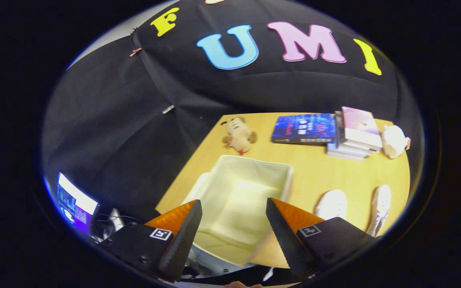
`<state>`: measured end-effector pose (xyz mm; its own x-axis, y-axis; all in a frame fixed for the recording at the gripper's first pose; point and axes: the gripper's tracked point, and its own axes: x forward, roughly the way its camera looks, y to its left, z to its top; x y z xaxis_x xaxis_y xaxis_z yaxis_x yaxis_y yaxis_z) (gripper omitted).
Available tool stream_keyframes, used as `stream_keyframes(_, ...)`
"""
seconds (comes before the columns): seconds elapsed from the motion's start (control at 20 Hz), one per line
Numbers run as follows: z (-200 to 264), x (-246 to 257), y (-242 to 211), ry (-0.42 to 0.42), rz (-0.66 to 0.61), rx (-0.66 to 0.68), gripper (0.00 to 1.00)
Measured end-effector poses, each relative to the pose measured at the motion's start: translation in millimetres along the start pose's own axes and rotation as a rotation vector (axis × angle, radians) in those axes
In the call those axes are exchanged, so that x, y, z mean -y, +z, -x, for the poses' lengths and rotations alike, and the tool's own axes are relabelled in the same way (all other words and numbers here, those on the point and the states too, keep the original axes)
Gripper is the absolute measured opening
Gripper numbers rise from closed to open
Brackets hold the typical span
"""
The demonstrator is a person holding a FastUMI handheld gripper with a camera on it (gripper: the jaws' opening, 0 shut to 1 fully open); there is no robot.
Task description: Open the storage box then place both shoes into the box .Put the left shoe in first, then the right shoe, with the right side of both shoes facing outward in a uniform manner.
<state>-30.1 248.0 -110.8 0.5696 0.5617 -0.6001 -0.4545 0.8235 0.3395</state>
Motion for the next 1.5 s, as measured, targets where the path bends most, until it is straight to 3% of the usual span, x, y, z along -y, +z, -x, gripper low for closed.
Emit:
stream_keyframes(0.25, 15, 107, -43, -0.179, -0.046, -0.048, 0.98)
stream_keyframes(0.55, -1, 213, -119, -0.316, -0.043, -0.182, 0.99)
stream_keyframes(0.8, -27, 246, -163, -0.305, 0.003, -0.298, 0.99)
stream_keyframes(1.0, -47, 252, -171, -0.269, 0.022, -0.316, 0.99)
stream_keyframes(1.1, -59, 248, -166, -0.227, 0.004, -0.301, 0.94)
stream_keyframes(1.3, -67, 238, -172, -0.160, -0.026, -0.332, 0.72)
stream_keyframes(1.35, -68, 233, -172, -0.136, -0.044, -0.329, 0.60)
stream_keyframes(1.4, -70, 228, -172, -0.118, -0.066, -0.330, 0.54)
stream_keyframes(1.45, -69, 229, -173, -0.122, -0.081, -0.327, 0.36)
stream_keyframes(1.5, -69, 230, -172, -0.126, -0.087, -0.326, 0.30)
